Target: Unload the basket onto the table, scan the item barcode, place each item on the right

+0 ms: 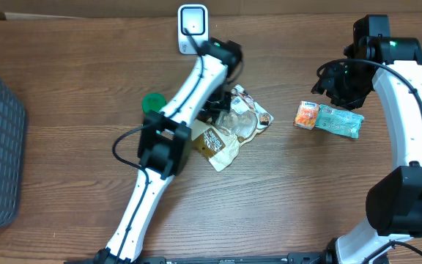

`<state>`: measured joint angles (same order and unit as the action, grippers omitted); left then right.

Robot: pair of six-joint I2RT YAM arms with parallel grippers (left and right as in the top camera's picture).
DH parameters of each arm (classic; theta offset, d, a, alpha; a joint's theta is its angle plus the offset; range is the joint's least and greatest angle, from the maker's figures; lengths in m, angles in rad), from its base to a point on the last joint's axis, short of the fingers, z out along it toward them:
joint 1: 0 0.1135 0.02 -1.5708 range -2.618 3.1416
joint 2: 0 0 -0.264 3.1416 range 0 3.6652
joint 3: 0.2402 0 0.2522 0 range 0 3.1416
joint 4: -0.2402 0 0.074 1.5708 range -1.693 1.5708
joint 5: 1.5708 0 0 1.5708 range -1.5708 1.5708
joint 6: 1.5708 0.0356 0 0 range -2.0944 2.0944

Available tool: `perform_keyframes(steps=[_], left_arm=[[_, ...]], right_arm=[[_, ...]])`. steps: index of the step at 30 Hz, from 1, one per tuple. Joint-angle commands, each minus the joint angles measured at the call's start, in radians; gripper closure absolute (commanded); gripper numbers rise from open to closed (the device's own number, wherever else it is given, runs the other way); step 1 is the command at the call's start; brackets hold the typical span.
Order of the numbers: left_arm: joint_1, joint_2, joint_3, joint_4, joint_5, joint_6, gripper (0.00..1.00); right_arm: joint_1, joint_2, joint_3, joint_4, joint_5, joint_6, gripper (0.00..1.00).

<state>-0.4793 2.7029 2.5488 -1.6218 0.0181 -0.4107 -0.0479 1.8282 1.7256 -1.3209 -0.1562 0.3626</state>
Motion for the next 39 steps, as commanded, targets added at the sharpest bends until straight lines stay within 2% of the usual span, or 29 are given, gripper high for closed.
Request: perform_keyframes(steps=[1,3,9,14,18,19,22,24,26,29,30,32,35,39], left_arm=[[0.064,0.036,0.001,0.007,0.164,-0.079,0.96],[0.095,0.029,0.004,0.014,0.201,-0.084,0.96],[0.132,-0.038,0.084,0.006,0.128,-0.076,0.96],[0.134,-0.107,0.144,0.006,0.112,0.032,0.96],[0.139,-0.117,0.144,0.011,0.110,0.088,0.96],[0.140,-0.117,0.144,0.015,0.108,0.108,0.95],[0.141,-0.117,0.144,0.025,0.105,0.131,0.84],[0.142,-0.117,0.144,0.027,0.105,0.146,0.74],[0.145,-0.117,0.144,0.026,0.106,0.151,0.75],[0.145,-0.117,0.144,0.008,0.110,0.161,0.73],[0.145,-0.117,0.143,0.000,0.113,0.163,0.71],[0.143,-0.117,0.143,-0.037,0.127,0.182,0.67],[0.143,-0.117,0.142,-0.068,0.226,0.263,0.64],[0.143,-0.117,0.136,-0.068,0.321,0.277,0.62]], right_arm=[[0.029,0.003,-0.004,0.005,0.006,-0.004,0.48],[0.047,0.005,-0.004,0.005,0.005,-0.003,0.47],[0.089,0.041,-0.043,0.023,-0.087,-0.004,0.45],[0.139,0.048,-0.180,0.103,-0.202,-0.012,0.43],[0.195,0.048,-0.353,0.254,-0.319,-0.008,0.43],[0.216,0.048,-0.412,0.319,-0.348,0.020,0.43],[0.278,0.048,-0.515,0.448,-0.355,0.106,0.44],[0.365,0.048,-0.587,0.602,-0.347,0.233,0.43],[0.407,0.048,-0.613,0.685,-0.257,0.343,0.43],[0.416,0.048,-0.614,0.697,-0.173,0.344,0.43],[0.413,0.048,-0.614,0.706,-0.168,0.328,0.43],[0.392,0.048,-0.613,0.772,-0.208,0.167,0.42],[0.356,0.048,-0.611,0.851,-0.290,-0.025,0.38],[0.319,0.048,-0.611,0.930,-0.320,-0.083,0.38]])
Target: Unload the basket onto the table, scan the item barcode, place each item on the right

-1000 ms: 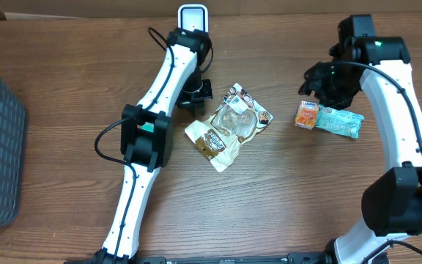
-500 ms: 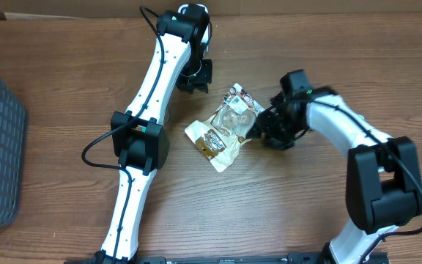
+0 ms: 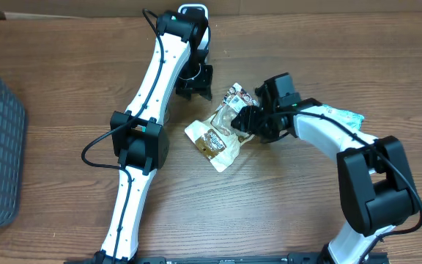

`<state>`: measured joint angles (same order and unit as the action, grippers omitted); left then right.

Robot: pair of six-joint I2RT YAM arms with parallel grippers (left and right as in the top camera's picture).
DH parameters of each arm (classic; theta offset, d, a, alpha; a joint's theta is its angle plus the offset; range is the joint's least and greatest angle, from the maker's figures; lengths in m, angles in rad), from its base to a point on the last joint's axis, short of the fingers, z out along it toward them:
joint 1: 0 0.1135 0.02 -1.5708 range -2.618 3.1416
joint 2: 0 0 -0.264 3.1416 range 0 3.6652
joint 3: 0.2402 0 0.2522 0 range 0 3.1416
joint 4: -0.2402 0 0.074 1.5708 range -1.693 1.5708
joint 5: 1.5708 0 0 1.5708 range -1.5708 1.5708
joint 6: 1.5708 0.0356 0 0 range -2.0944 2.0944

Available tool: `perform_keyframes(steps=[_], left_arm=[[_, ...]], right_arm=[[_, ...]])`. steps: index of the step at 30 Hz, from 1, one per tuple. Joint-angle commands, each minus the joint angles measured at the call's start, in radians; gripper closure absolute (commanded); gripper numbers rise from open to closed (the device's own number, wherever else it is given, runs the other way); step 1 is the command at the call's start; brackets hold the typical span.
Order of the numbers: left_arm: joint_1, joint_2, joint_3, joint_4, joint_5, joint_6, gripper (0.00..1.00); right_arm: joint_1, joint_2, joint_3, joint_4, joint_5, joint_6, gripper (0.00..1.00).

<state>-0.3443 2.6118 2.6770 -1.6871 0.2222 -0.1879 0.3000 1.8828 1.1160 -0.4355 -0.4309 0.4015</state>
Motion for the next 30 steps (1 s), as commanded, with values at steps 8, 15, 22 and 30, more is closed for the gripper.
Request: perform_keyframes(steps=[8,15,22,30], left_arm=[[0.008,-0.026,0.007,-0.003,0.129,0.053,0.62],[-0.013,-0.017,0.007,0.040,0.090,0.194,0.83],[-0.079,-0.015,-0.042,0.194,0.095,0.349,0.96],[-0.160,-0.015,-0.168,0.370,0.085,0.283,0.96]], right_arm=[[-0.036,-0.002,-0.002,0.290,-0.057,-0.008,0.38],[-0.174,-0.027,0.043,0.185,-0.093,0.100,0.43],[-0.423,-0.075,0.206,-0.232,-0.199,-0.203,0.36],[-0.475,-0.074,0.206,-0.398,-0.044,-0.251,0.32]])
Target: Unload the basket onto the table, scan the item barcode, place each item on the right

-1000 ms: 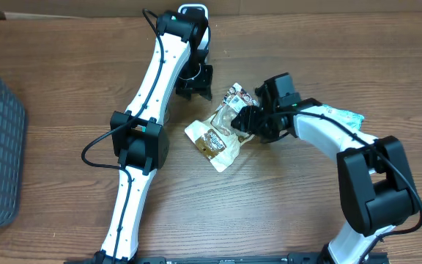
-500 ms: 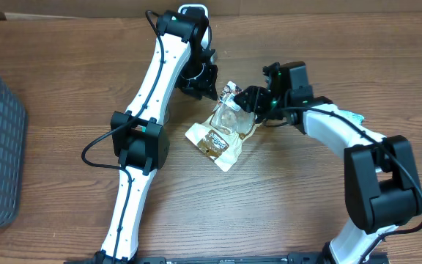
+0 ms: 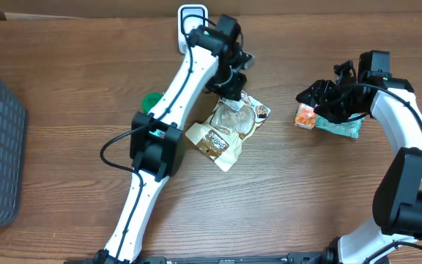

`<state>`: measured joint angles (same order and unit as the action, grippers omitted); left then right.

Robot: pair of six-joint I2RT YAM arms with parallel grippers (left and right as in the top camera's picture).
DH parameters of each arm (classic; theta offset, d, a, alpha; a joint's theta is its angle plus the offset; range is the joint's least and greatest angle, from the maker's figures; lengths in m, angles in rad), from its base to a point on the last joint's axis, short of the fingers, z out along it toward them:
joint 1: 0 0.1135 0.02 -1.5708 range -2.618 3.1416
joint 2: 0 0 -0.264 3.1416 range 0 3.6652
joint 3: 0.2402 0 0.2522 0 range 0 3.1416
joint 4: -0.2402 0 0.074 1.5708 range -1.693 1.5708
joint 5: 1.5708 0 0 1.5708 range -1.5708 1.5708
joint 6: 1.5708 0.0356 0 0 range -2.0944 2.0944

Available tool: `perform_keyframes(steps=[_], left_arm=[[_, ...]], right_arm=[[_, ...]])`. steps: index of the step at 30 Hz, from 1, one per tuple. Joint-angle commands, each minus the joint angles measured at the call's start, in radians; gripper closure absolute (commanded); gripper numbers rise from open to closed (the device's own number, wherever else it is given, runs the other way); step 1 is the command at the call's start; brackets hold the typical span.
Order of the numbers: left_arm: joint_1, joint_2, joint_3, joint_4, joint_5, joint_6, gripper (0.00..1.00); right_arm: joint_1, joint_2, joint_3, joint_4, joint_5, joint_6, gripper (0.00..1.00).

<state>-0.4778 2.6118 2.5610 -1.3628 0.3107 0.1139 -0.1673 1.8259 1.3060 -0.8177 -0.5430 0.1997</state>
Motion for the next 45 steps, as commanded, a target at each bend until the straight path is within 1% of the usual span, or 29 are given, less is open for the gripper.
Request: perform_keyframes(steps=[1,6,10,12,14,17,19,25,28,29,30,31,32,33,34,35,36,37,39,41,42,45], left_arm=[[-0.031,-0.015,-0.063,0.059,-0.004,-0.025,0.96],[-0.047,-0.015,-0.127,0.096,-0.009,-0.031,0.96],[-0.031,-0.015,-0.171,0.090,-0.119,-0.047,0.96],[-0.016,-0.015,-0.185,0.088,-0.210,-0.115,0.96],[0.010,-0.015,-0.198,0.086,-0.317,-0.245,0.96],[0.043,-0.015,-0.198,0.058,-0.360,-0.381,0.96],[0.062,-0.015,-0.198,0.043,-0.361,-0.430,0.96],[0.084,-0.045,-0.159,0.031,-0.345,-0.442,0.96],[0.089,-0.100,-0.075,-0.019,-0.344,-0.424,0.96],[0.092,-0.116,-0.042,-0.049,-0.343,-0.425,0.91],[0.094,-0.131,-0.011,-0.085,-0.336,-0.425,0.68],[0.097,-0.148,0.015,-0.130,-0.332,-0.436,0.48],[0.099,-0.163,0.024,-0.171,-0.332,-0.465,0.36],[0.103,-0.175,0.024,-0.210,-0.332,-0.498,0.30],[0.109,-0.179,0.024,-0.257,-0.325,-0.523,0.28],[0.118,-0.179,0.024,-0.296,-0.311,-0.536,0.34],[0.126,-0.179,0.020,-0.322,-0.301,-0.541,0.49],[0.136,-0.179,0.003,-0.327,-0.278,-0.533,0.69],[0.153,-0.179,-0.033,-0.327,-0.215,-0.521,0.83],[0.165,-0.179,-0.095,-0.315,-0.180,-0.520,0.93],[0.166,-0.179,-0.134,-0.311,-0.179,-0.521,0.96],[0.166,-0.179,-0.229,-0.262,-0.162,-0.517,0.95]], right_arm=[[-0.008,-0.018,0.016,-0.019,0.073,-0.049,0.32],[-0.008,-0.018,0.016,-0.027,0.079,-0.048,0.31],[-0.008,-0.018,0.016,-0.027,0.079,-0.048,0.31],[-0.008,-0.018,0.015,-0.030,0.079,-0.048,0.31],[-0.007,-0.018,0.014,-0.037,0.079,-0.048,0.31],[-0.007,-0.018,0.007,-0.045,0.079,-0.047,0.31],[-0.005,-0.018,0.003,-0.050,0.079,-0.044,0.31],[0.046,-0.018,0.002,-0.055,0.070,-0.044,0.30],[0.093,-0.018,0.002,-0.044,0.068,-0.044,0.28],[0.109,-0.018,0.002,-0.041,0.068,-0.044,0.27],[0.124,-0.018,0.002,-0.039,0.068,-0.045,0.26],[0.137,-0.018,0.002,-0.037,0.068,-0.044,0.26],[0.153,-0.018,0.002,-0.034,0.068,-0.044,0.26],[0.174,-0.018,0.002,-0.032,0.068,-0.044,0.25],[0.190,-0.017,0.002,-0.029,0.068,-0.044,0.24],[0.209,-0.017,0.002,-0.026,0.068,-0.044,0.24],[0.221,-0.017,0.002,-0.023,0.068,-0.044,0.23],[0.238,-0.016,0.002,-0.018,0.068,-0.044,0.23],[0.260,-0.016,0.002,-0.010,0.071,-0.044,0.23],[0.275,-0.015,0.002,-0.003,0.072,-0.036,0.23],[0.279,-0.011,0.002,0.001,0.071,-0.034,0.23],[0.280,0.007,0.002,0.007,0.070,-0.014,0.23]])
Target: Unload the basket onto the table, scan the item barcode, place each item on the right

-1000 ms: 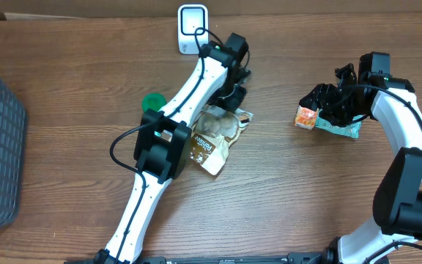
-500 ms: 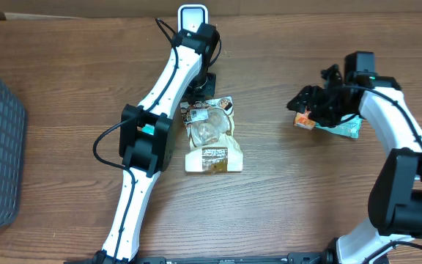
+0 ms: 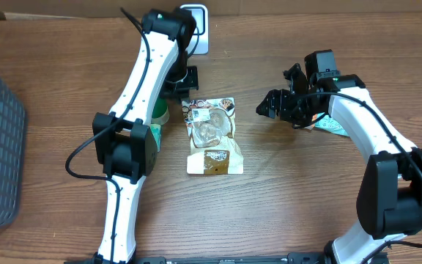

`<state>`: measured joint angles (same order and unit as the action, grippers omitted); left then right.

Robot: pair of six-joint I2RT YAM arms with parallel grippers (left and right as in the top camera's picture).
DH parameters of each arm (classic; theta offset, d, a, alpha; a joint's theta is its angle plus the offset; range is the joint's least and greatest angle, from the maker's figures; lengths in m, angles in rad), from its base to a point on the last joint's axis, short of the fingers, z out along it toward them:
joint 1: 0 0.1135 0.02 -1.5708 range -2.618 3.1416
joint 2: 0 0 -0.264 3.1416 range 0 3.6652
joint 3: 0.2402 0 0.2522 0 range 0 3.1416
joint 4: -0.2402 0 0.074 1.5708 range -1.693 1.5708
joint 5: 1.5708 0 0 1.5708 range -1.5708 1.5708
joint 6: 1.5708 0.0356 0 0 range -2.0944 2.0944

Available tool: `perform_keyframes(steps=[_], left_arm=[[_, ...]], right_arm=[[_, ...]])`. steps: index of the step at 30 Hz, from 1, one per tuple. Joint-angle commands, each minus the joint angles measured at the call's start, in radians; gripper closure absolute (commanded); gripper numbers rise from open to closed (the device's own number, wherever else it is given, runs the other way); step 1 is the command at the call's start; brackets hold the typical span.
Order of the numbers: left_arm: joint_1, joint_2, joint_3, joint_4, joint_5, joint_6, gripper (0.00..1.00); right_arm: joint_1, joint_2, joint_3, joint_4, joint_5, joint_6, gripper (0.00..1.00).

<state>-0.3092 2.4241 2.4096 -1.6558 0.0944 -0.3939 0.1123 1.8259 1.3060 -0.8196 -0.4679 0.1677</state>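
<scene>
A clear snack bag with a brown label lies flat on the table, long side running away from me. My left gripper hovers just past its far left corner; its jaws are too dark to read. The white scanner stands behind it, partly covered by the arm. My right gripper is to the right of the bag, apart from it, fingers spread and empty.
A green round thing peeks out beside the left arm. A teal packet lies under the right arm, with a bit of an orange pack showing. A dark mesh basket fills the left edge.
The bag was tilted and crumpled; now it lies straight and flat, a little further left. My left gripper has moved left off the bag's top. My right gripper has moved left from the orange pack.
First my left gripper was down on the crumpled bag, the right one by the orange pack. Then the left was up by the scanner and the right at the bag's right edge. Then the right was back at the pack. Now the bag lies flattened.
</scene>
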Motion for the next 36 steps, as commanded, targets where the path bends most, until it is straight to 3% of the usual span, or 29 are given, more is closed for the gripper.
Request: perform_keyframes(steps=[1,15,23,27,32,36], left_arm=[[-0.003,0.009,-0.114,0.069,0.078,-0.002,0.96],[-0.004,0.009,-0.416,0.373,0.178,0.016,0.96],[-0.003,0.009,-0.509,0.449,0.221,0.013,0.96],[-0.003,0.009,-0.509,0.452,0.221,0.013,0.96],[-0.003,0.009,-0.509,0.452,0.221,0.013,0.96],[-0.004,0.009,-0.509,0.451,0.222,0.013,0.96]], right_arm=[[0.000,0.019,0.002,0.009,-0.017,0.018,0.23],[0.122,0.198,0.002,0.051,-0.163,0.018,0.24],[0.201,0.254,0.002,0.080,-0.222,0.061,0.25],[0.238,0.254,0.002,0.103,-0.222,0.114,0.36],[0.246,0.254,0.002,0.161,-0.207,0.167,0.59],[0.226,0.254,0.006,0.224,-0.213,0.178,0.67]])
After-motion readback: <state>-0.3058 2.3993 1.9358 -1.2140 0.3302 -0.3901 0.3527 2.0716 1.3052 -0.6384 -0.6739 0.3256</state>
